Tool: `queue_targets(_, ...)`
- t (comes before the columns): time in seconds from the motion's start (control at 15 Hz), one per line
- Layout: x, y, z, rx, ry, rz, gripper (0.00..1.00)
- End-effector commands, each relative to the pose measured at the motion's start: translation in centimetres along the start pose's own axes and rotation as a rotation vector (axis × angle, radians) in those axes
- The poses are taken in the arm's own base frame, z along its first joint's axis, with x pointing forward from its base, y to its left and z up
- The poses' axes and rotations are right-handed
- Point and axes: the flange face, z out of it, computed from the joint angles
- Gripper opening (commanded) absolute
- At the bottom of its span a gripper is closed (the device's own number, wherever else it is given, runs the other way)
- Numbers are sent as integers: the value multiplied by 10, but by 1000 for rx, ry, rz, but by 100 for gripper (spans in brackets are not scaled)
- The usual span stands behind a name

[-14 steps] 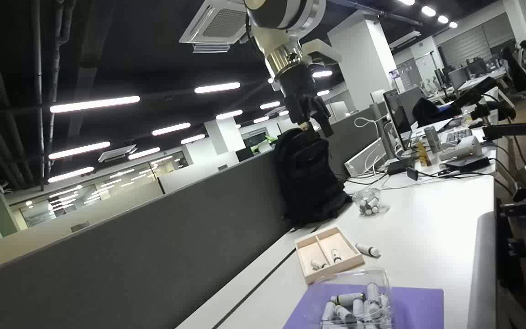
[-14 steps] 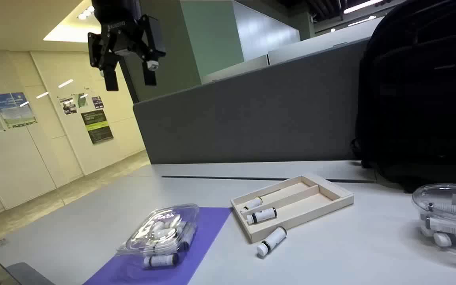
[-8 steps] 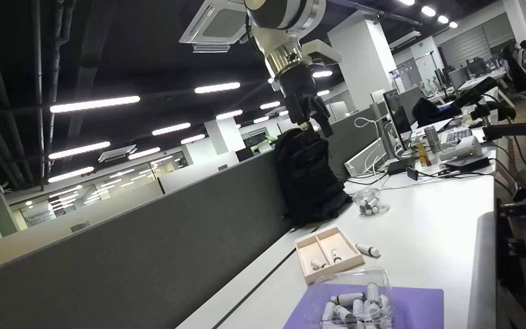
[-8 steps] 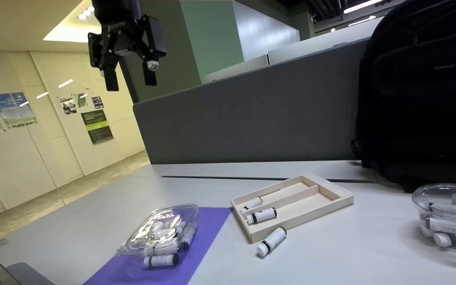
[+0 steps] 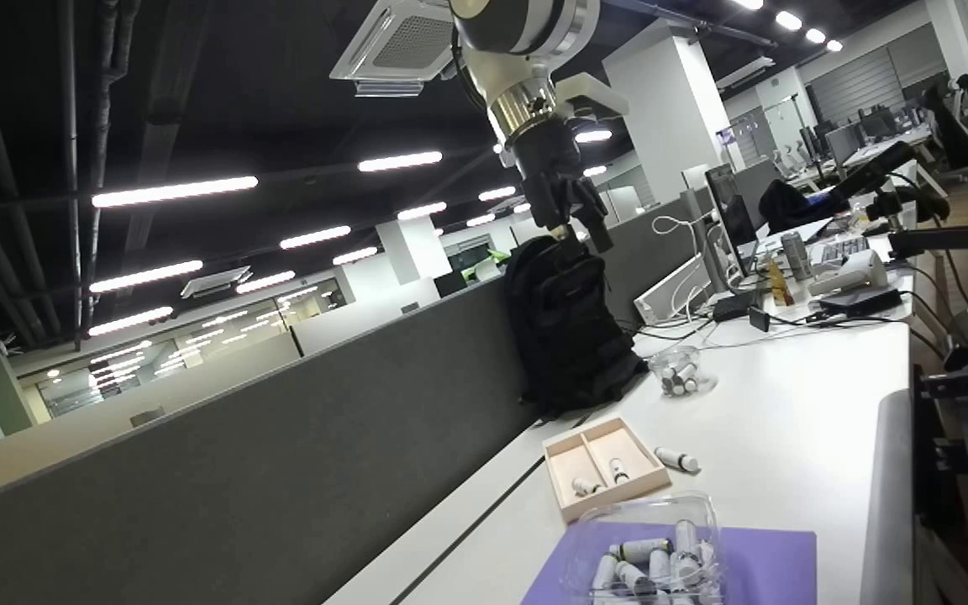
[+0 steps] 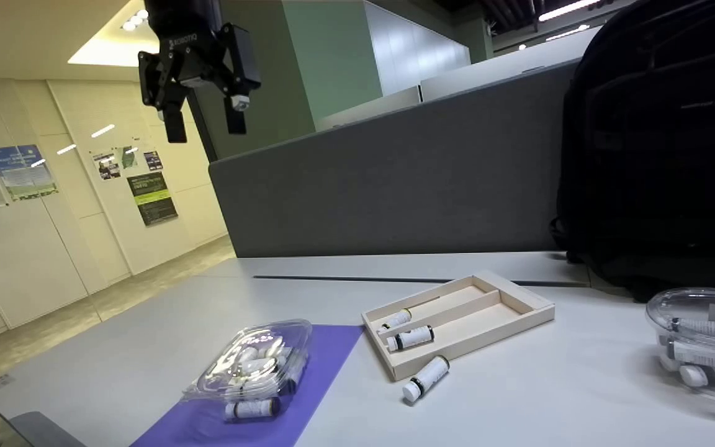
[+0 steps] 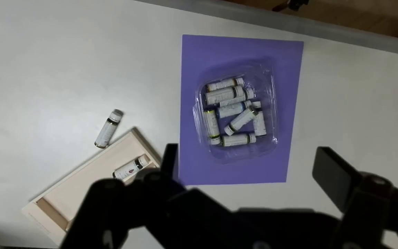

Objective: Put the bottle on the table onto the tray

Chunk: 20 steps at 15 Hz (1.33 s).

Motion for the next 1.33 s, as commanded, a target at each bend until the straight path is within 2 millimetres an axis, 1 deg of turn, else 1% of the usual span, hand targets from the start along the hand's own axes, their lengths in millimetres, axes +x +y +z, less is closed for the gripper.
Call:
queue_targets(0.0, 5, 0, 9, -70, 79, 17, 100)
queue_targets(0.2, 22, 16, 39, -118, 183, 61, 100)
queue_targets(0.4, 36, 45, 84, -120, 221, 145, 100)
queue_targets(0.53, 42, 66, 117, -105, 202, 204, 100)
queue_targets(0.73, 45, 97, 165, -58, 141, 299, 100)
queue_targets(0.93, 44, 123, 208, -23, 82, 386, 100)
queue_targets(1.13, 40, 146, 243, 7, 37, 452, 100)
queue_targets(1.27, 43, 160, 259, 22, 39, 493, 100)
